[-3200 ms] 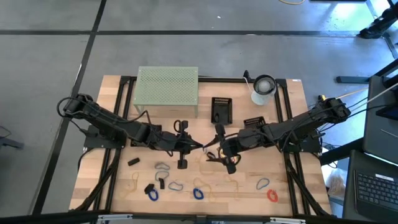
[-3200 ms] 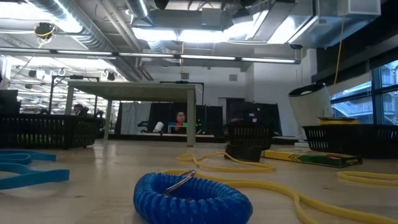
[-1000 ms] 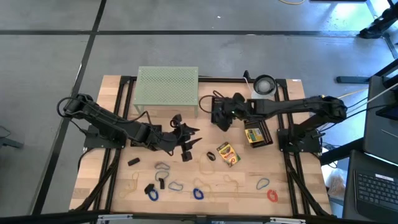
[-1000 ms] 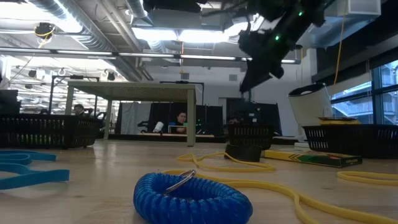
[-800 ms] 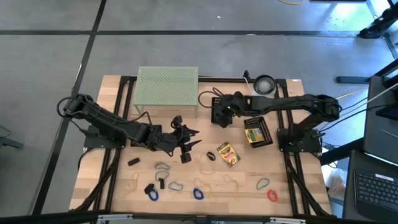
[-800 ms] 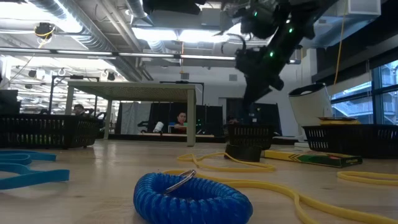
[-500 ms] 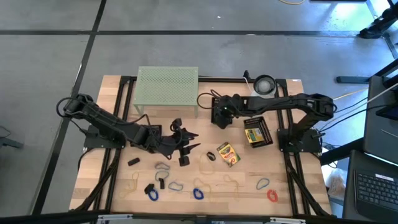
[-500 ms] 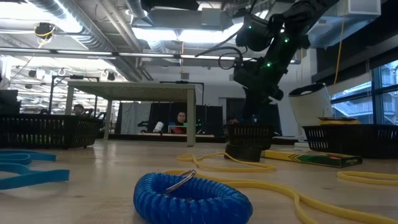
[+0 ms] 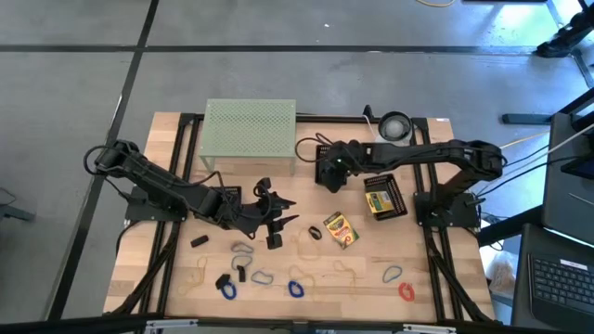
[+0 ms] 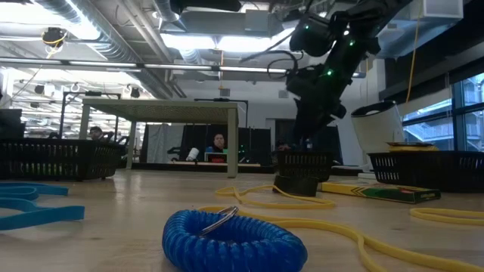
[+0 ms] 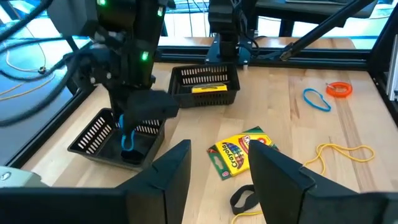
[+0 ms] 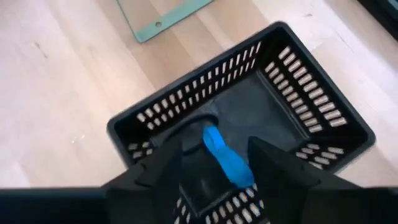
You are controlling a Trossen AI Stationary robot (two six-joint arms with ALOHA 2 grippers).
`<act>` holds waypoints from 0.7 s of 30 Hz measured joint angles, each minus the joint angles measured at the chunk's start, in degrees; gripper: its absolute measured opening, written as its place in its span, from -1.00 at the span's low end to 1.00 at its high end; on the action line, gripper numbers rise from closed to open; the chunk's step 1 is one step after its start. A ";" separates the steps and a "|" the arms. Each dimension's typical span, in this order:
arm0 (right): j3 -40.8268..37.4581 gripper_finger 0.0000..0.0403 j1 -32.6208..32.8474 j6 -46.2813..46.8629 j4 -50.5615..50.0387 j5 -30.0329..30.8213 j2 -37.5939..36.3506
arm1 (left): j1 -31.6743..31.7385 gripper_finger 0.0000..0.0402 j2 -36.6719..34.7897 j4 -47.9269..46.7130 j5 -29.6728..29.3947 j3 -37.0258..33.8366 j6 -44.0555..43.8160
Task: Pick & Place Office Desk Supplies
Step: Put the blue rubber band into the top black bin, then put the black rubber band into the top black bin
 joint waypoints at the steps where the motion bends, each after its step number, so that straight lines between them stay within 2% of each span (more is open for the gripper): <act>1: 0.00 -0.01 0.00 0.01 -0.64 -0.89 -0.76 | 0.00 -0.23 0.00 -0.15 0.00 0.00 -0.02; 7: 0.00 0.10 0.44 1.10 -3.21 -4.52 -6.45 | 0.00 -0.23 0.00 -1.52 -0.02 0.00 -0.13; 13: 0.02 0.09 2.92 4.93 -4.52 -12.16 -10.57 | 0.00 -0.23 0.00 -2.59 0.07 -0.23 -0.06; 16: 0.02 0.07 5.66 6.02 -4.56 -14.70 -10.82 | 0.18 -0.23 0.00 -2.51 0.75 -1.95 0.58; 21: 0.02 0.03 13.55 6.94 -4.70 -15.21 -10.33 | 1.31 -0.19 1.61 -2.95 1.91 -3.41 -1.74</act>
